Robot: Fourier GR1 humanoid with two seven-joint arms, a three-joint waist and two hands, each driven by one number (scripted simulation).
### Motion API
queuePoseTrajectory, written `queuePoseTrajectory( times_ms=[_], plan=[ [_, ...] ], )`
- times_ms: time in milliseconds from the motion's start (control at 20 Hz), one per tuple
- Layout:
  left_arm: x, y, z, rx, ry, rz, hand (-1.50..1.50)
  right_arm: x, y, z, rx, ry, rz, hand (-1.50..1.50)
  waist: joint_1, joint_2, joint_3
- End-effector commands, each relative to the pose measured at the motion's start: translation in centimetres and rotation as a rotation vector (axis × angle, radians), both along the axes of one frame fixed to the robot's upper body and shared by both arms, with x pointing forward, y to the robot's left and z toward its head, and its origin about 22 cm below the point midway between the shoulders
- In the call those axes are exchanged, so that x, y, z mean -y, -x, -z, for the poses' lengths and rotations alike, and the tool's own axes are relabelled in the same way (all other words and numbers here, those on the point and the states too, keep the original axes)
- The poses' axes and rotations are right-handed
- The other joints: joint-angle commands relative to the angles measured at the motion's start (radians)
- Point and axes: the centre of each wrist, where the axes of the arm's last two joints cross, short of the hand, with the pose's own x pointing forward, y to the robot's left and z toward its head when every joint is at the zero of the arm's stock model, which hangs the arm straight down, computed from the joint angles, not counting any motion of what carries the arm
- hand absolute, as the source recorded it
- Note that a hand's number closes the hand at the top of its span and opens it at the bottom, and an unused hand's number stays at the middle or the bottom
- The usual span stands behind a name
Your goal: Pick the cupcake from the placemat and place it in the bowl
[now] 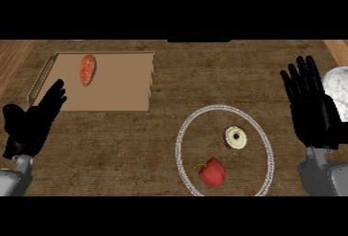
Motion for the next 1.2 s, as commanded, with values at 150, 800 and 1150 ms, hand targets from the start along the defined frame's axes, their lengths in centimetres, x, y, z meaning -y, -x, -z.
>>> queuePoseTrajectory(
  times_ms=[150,800,1150],
  plan=[
    [1.9,-0.6,-2.7,0.214,-0.058,-0.02,0.0,3.8,-0.1,2.5,0.074,-0.029,-0.342,1.5,0.009,0.001,-0.01],
    [4.5,-1.6,-2.9,0.26,-0.045,-0.019,0.0,15.1,1.4,7.0,0.231,0.433,-0.275,-1.5,0.004,0.001,-0.014],
    [3.9,-0.7,-2.0,0.254,-0.057,-0.016,0.0,14.6,-1.0,0.6,0.134,0.821,-0.391,-1.5,0.009,-0.005,-0.017]
  ],
)
